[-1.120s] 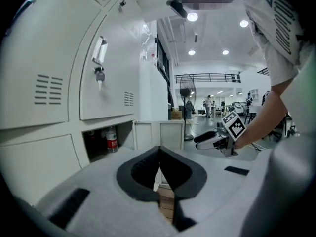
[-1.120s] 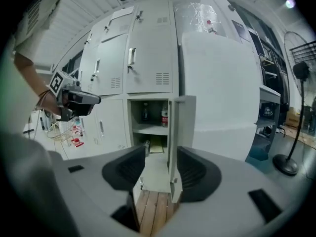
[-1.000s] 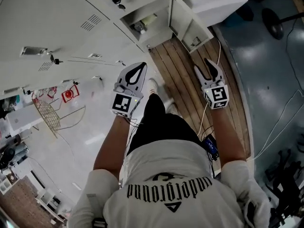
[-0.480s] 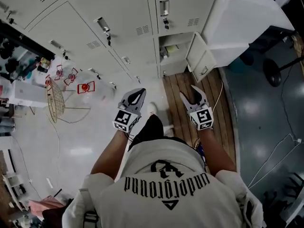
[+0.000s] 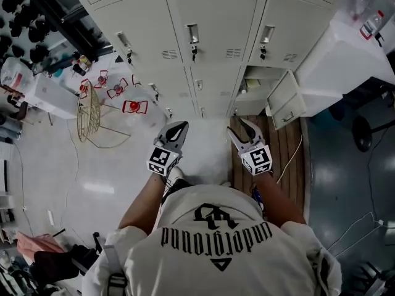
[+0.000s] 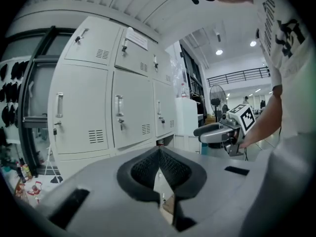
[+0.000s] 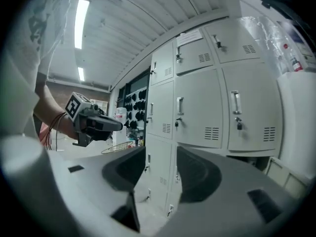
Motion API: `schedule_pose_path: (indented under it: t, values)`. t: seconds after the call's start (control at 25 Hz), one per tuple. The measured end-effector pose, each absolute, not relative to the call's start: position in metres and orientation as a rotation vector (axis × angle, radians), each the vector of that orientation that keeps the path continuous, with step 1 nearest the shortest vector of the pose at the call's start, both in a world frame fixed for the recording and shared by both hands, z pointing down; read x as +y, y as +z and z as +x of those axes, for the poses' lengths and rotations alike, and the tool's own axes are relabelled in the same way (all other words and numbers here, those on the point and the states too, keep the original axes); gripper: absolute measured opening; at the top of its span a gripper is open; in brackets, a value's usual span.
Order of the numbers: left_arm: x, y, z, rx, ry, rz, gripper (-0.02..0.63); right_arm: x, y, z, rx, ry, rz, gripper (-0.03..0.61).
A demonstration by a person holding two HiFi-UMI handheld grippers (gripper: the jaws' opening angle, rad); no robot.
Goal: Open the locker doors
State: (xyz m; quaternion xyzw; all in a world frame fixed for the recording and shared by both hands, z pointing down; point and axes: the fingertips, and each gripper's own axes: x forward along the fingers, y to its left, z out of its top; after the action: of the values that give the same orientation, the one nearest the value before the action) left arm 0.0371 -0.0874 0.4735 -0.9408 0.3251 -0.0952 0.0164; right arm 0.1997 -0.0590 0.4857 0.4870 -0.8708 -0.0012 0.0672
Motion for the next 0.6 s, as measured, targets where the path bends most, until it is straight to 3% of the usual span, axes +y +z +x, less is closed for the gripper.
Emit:
schedule_pose_path:
  t: [0.6]
  values:
    - [-0.17,0.461,-0.172,1.019,-0.236,-2.912,0.008,-0.166,0.496,-0.043,-2.643,0.033,1.323,0.196]
